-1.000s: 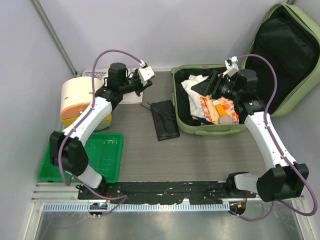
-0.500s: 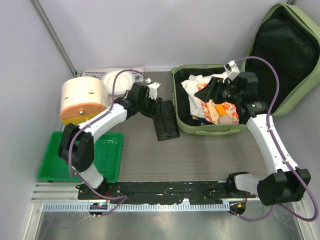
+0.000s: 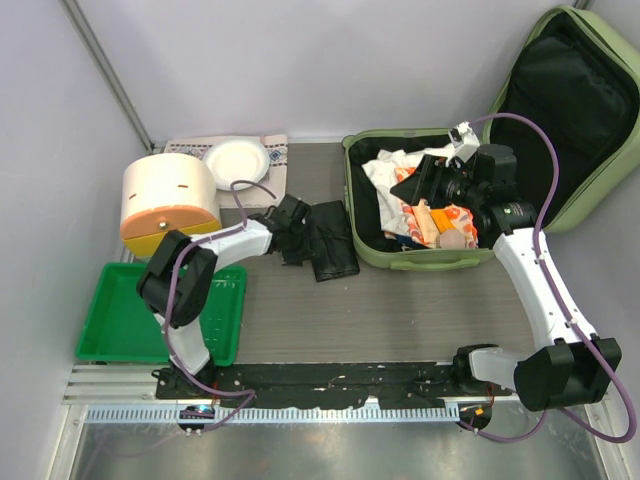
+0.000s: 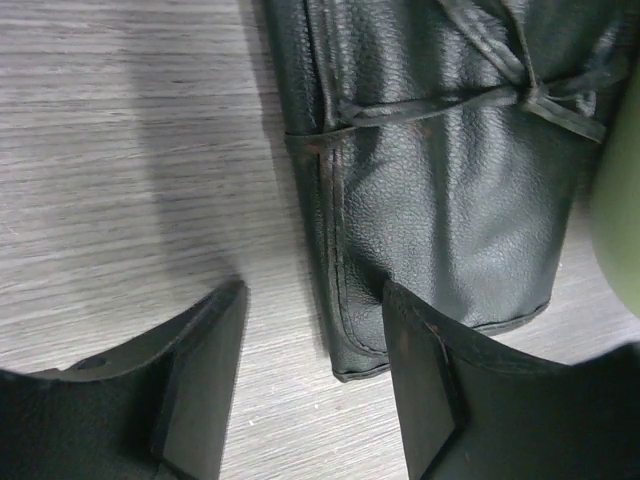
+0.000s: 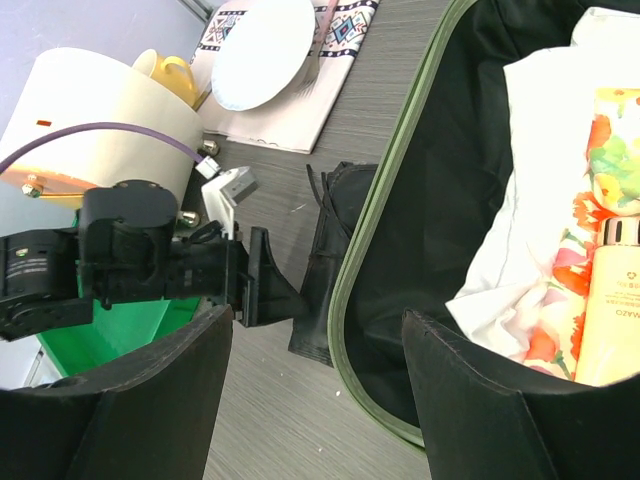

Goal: Open, take out, and arrange the luggage

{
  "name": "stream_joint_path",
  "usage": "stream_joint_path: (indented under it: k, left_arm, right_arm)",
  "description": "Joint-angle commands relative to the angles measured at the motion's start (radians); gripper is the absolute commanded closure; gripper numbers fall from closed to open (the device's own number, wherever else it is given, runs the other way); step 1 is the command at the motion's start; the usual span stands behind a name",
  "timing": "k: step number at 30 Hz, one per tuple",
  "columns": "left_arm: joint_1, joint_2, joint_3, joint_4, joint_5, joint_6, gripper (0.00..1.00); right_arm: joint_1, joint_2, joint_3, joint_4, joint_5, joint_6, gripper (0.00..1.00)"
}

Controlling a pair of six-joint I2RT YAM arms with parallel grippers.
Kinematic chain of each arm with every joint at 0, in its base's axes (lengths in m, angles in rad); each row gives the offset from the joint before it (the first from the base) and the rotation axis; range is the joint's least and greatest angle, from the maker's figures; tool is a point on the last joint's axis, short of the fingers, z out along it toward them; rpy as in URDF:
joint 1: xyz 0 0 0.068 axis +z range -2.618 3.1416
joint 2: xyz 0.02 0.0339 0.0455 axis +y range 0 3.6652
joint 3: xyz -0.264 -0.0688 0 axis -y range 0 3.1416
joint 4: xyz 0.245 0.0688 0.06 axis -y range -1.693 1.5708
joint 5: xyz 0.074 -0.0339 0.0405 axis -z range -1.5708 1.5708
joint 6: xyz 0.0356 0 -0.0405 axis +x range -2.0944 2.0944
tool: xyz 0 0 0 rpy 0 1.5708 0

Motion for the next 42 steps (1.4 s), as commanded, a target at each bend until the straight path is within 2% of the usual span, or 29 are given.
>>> stream_joint_path:
  k: [1, 4, 6, 7, 10, 15, 19, 27, 32, 42]
  left_arm:
    - [0.002, 0.057, 0.029, 0.085, -0.023, -0.057, 0.41]
    - [0.007, 0.081, 0.047, 0.096, -0.031, -0.034, 0.50]
    - [0.023, 0.087, 0.055, 0.087, -0.029, -0.026, 0.67]
    - [0.033, 0.083, 0.054, 0.084, -0.023, -0.009, 0.80]
    - [0.057, 0.049, 0.052, 0.076, -0.035, 0.053, 1.00]
    - [0.077, -0.029, 0.078, 0.125, -0.038, 0.193, 1.00]
    - [0.100, -0.017, 0.164, 0.145, -0.092, 0.288, 1.00]
    - [0.183, 0.161, 0.412, 0.111, -0.090, 0.392, 1.00]
    - [0.211, 0.282, 0.523, 0.150, -0.006, 0.528, 1.00]
    - [0.274, 0.462, 0.741, 0.134, -0.007, 0.525, 1.00]
  right_arm:
    - [-0.009, -0.018, 0.039, -0.001, 0.017, -0.029, 0.26]
    - [-0.012, -0.020, 0.039, -0.012, 0.022, -0.048, 0.25]
    - [-0.012, -0.021, 0.037, -0.015, 0.023, -0.055, 0.26]
    - [-0.015, -0.023, 0.036, -0.016, 0.026, -0.057, 0.26]
    - [-0.013, -0.021, 0.034, -0.016, 0.026, -0.060, 0.26]
    - [-0.016, -0.031, 0.023, -0.010, 0.025, -0.066, 0.26]
    - [-0.015, -0.031, 0.014, -0.010, 0.019, -0.065, 0.25]
    - [-0.016, -0.031, 0.017, -0.021, 0.022, -0.086, 0.26]
    - [-0.018, -0.035, 0.019, -0.042, 0.028, -0.103, 0.26]
    - [-0.023, -0.028, 0.011, -0.043, 0.032, -0.101, 0.26]
